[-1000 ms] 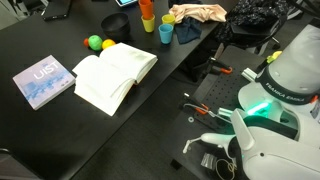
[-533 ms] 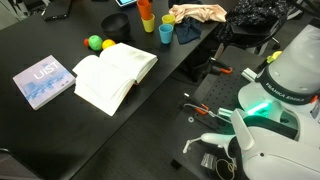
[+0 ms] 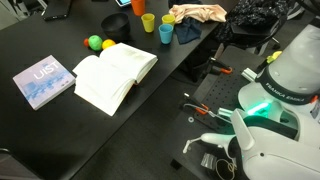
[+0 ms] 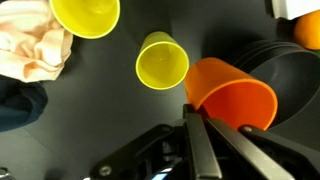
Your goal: Unstack the four cups.
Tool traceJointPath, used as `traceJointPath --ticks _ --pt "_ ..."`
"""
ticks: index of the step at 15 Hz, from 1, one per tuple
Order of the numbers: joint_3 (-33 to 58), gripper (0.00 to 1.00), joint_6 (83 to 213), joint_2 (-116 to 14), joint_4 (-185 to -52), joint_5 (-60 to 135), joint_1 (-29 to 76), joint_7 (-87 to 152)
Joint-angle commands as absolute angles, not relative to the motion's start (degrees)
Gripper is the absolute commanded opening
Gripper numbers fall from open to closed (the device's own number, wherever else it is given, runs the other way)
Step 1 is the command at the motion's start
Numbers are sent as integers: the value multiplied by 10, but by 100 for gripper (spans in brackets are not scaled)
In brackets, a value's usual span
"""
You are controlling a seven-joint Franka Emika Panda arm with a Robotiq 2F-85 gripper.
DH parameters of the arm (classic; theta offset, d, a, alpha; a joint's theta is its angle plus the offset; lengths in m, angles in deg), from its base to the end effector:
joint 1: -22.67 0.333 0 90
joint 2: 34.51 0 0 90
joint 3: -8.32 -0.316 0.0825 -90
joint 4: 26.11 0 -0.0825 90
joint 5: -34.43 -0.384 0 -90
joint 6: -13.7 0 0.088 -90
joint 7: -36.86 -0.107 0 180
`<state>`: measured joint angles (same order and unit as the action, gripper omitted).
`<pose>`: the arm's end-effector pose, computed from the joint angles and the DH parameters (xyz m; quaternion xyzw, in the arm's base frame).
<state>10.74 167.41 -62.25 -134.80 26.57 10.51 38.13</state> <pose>0.6384 -0.1683 0.2770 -0.9741 0.1663 -0.1532 0.0089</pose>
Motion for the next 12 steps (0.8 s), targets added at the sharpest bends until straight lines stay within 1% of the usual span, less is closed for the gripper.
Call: traceJointPath --ticks 1,8,12 --pt "66 3 1650 -584 -1383 222 85 444" --pt "72 3 1630 -592 -1422 216 90 466" --pt "67 3 1666 -601 -1449 213 88 480"
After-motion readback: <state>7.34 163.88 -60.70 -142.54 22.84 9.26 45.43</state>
